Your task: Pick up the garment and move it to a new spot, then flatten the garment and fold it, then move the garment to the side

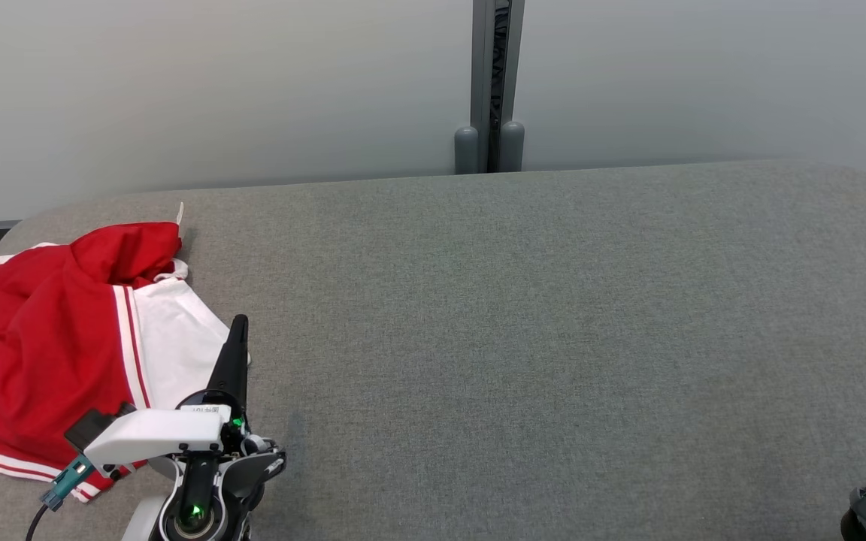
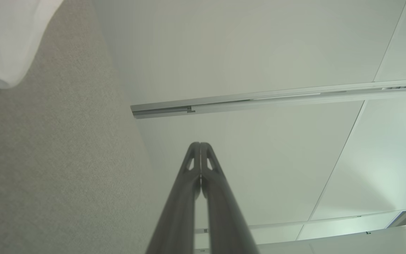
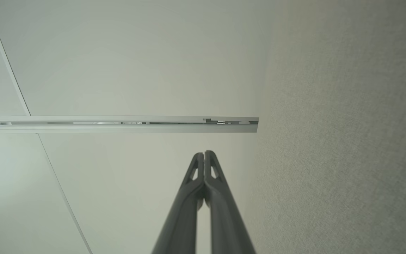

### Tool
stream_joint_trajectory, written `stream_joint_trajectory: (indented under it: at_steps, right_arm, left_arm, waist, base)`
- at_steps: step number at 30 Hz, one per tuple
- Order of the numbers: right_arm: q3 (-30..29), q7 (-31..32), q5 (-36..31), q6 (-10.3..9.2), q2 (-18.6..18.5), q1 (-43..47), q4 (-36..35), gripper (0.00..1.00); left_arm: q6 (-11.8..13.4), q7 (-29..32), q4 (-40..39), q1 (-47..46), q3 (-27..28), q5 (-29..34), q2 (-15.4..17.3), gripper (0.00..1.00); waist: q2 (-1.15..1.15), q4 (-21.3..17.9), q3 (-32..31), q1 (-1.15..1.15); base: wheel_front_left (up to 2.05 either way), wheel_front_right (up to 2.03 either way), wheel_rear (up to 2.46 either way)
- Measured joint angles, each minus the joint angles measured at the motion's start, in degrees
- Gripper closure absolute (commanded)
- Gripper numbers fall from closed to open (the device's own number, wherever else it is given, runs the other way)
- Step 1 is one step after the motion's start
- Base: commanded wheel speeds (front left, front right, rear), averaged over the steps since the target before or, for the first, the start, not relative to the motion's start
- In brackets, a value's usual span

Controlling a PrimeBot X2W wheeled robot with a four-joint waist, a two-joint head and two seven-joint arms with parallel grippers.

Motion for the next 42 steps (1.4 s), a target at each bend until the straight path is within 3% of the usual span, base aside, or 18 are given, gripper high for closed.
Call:
stream_joint_trajectory:
  at_steps: [42]
  right_arm:
    - [0.0,0.0,0.0,0.00,0.0,0.0,0.0,1.00]
  left_arm:
    - [0.0,0.0,0.0,0.0,0.0,0.0,0.0,1.00]
  waist:
    - [0.00,0.0,0.0,0.00]
  base:
    - [0.00,0.00,0.00]
